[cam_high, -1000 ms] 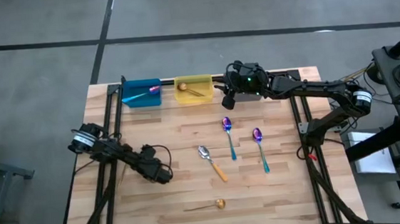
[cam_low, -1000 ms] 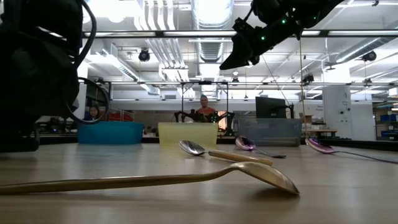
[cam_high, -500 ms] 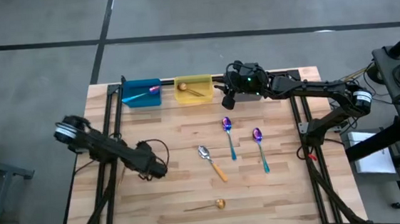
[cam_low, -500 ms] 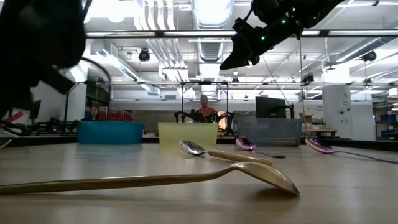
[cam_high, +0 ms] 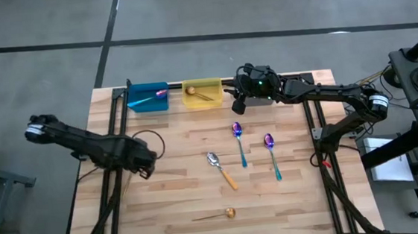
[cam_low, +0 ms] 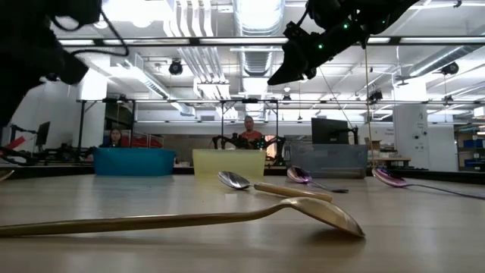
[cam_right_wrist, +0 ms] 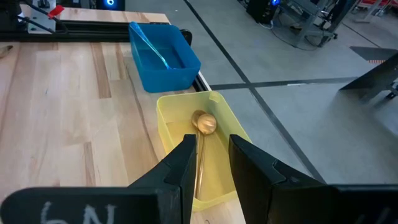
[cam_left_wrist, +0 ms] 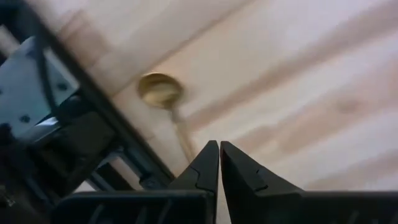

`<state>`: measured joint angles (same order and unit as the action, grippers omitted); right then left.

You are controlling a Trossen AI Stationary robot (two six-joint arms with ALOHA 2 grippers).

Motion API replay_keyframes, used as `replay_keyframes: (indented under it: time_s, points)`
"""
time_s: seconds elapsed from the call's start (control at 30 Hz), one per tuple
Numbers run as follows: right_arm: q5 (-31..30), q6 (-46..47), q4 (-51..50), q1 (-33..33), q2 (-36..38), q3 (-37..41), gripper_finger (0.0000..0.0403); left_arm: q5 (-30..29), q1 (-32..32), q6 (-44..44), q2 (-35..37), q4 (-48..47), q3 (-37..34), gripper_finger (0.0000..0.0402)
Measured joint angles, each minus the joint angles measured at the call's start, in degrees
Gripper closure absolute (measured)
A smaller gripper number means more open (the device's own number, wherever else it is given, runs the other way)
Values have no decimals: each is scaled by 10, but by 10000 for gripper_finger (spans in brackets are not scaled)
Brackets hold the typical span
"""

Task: Sort silverware by color (type)
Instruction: Put the gold spoon into the yellow bin

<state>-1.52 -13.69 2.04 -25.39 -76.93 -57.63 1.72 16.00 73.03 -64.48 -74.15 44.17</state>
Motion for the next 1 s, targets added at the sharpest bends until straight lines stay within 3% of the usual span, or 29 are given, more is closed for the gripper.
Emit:
replay_keyframes:
  time_s: [0.3,0.77,1.0]
  points:
    - [0,-5,0,0,0,0,316,-29,-8,36,-57,1,-18,402]
    - [0,-20,0,0,0,0,316,-54,-9,60,-252,-1,-18,402]
    - [0,-20,0,0,0,0,316,-58,-8,50,-315,2,-18,402]
